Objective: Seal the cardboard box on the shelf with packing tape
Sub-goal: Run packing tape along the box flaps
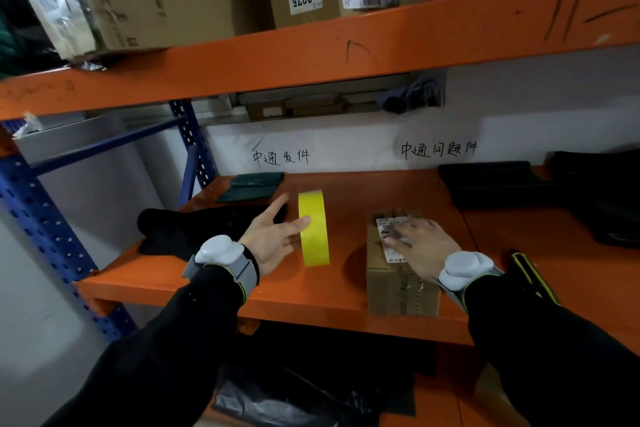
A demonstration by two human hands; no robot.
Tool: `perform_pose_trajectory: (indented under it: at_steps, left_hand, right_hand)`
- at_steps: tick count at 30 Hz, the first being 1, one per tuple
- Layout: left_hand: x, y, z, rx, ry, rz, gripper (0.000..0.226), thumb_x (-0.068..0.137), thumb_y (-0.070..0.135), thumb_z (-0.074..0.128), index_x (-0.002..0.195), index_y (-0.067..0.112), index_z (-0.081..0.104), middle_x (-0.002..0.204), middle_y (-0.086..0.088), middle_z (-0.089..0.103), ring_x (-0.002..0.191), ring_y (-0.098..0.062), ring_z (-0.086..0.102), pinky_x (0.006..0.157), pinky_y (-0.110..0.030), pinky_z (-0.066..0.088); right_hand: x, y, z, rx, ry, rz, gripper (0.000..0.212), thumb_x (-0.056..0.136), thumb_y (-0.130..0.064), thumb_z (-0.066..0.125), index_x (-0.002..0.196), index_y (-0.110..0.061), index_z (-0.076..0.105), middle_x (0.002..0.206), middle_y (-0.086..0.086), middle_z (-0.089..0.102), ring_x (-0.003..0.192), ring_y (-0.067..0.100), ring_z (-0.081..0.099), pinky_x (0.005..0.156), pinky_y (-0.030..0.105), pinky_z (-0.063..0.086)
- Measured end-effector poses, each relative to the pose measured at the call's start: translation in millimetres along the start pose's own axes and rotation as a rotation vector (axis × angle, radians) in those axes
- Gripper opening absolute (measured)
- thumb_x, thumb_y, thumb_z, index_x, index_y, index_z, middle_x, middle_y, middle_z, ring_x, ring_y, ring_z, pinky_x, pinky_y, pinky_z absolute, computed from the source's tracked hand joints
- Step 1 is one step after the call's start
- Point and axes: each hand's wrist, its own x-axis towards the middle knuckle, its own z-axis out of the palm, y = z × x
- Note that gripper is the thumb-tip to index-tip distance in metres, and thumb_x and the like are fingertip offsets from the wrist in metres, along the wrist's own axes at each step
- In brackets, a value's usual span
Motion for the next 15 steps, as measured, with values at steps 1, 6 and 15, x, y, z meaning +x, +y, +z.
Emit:
perform_pose_trajectory:
  at_steps: [1, 6, 15]
  left_hand:
    - [-2.2, -2.2, -0.4, 0.010, -0.018, 0.005, 0.097, 0.074, 0.008, 0.079, 0.153, 0.035, 0.029, 0.133, -0.023, 0.060, 0.121, -0.033, 0.060, 0.114, -0.055, 0.034]
    - [-6.6, -13.3, 0.7, 0.091, -0.056, 0.079, 0.097, 0.084, -0.008, 0.070, 0.154, 0.041, 0.024, 0.119, -0.015, 0.070, 0.114, -0.029, 0.066, 0.099, -0.039, 0.048]
    - [-11.0, -0.5, 13.5, 0.156, -0.204, 0.106, 0.095, 0.085, 0.000, 0.073, 0.151, 0.051, 0.025, 0.110, -0.026, 0.058, 0.101, -0.031, 0.059, 0.082, -0.032, 0.055]
  right_hand:
    - [0.9, 0.6, 1.3, -0.008, -0.002, -0.002, 0.046, 0.104, -0.043, 0.030, 0.145, -0.025, 0.041, 0.154, 0.004, 0.037, 0.147, 0.025, 0.020, 0.118, 0.037, 0.013]
    - [3.9, 3.9, 6.7, -0.011, -0.018, -0.007, 0.045, 0.106, -0.037, 0.030, 0.150, -0.031, 0.031, 0.159, 0.001, 0.027, 0.148, 0.029, 0.016, 0.119, 0.039, 0.012]
    - [5.9, -0.4, 2.6, 0.099, 0.037, 0.113, 0.050, 0.099, -0.042, 0.034, 0.141, -0.018, 0.047, 0.150, 0.008, 0.039, 0.135, 0.030, 0.034, 0.113, 0.036, 0.031]
